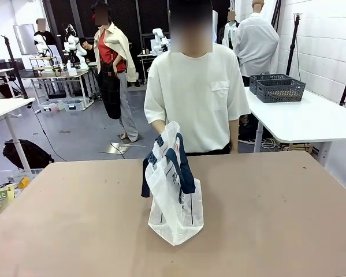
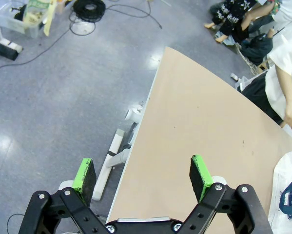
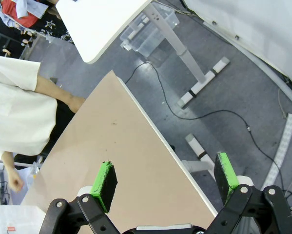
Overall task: Transfer purchased items from the store into the shopping bag.
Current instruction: Open the Reusable shopping bag in the center of the table.
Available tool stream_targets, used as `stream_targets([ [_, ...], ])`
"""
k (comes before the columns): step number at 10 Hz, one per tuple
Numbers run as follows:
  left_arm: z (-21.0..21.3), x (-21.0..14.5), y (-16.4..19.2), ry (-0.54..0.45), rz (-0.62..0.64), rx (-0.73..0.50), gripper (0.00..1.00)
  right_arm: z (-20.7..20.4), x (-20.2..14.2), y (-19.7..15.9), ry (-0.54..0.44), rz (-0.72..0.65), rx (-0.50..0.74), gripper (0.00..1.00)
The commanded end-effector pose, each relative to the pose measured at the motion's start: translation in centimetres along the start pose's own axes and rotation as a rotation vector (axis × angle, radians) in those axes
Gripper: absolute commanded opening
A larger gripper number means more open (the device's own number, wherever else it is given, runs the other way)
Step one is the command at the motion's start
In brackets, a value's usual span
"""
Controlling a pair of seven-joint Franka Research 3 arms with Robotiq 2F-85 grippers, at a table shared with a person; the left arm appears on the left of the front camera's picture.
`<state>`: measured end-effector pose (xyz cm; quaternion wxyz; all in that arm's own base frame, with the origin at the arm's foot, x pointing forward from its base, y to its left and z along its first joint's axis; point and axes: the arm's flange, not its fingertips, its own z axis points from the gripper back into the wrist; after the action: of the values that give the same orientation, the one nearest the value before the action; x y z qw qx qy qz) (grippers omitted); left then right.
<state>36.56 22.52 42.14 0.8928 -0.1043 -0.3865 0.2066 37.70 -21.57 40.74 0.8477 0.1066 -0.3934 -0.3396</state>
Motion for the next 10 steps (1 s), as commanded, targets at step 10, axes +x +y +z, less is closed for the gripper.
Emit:
stream_targets([
  [10, -0.8, -11.4, -32.4, 0.383, -0.462, -0.811, 1.00, 6.5, -15.0, 24.7, 0.490, 0.548, 0.529, 1.00],
])
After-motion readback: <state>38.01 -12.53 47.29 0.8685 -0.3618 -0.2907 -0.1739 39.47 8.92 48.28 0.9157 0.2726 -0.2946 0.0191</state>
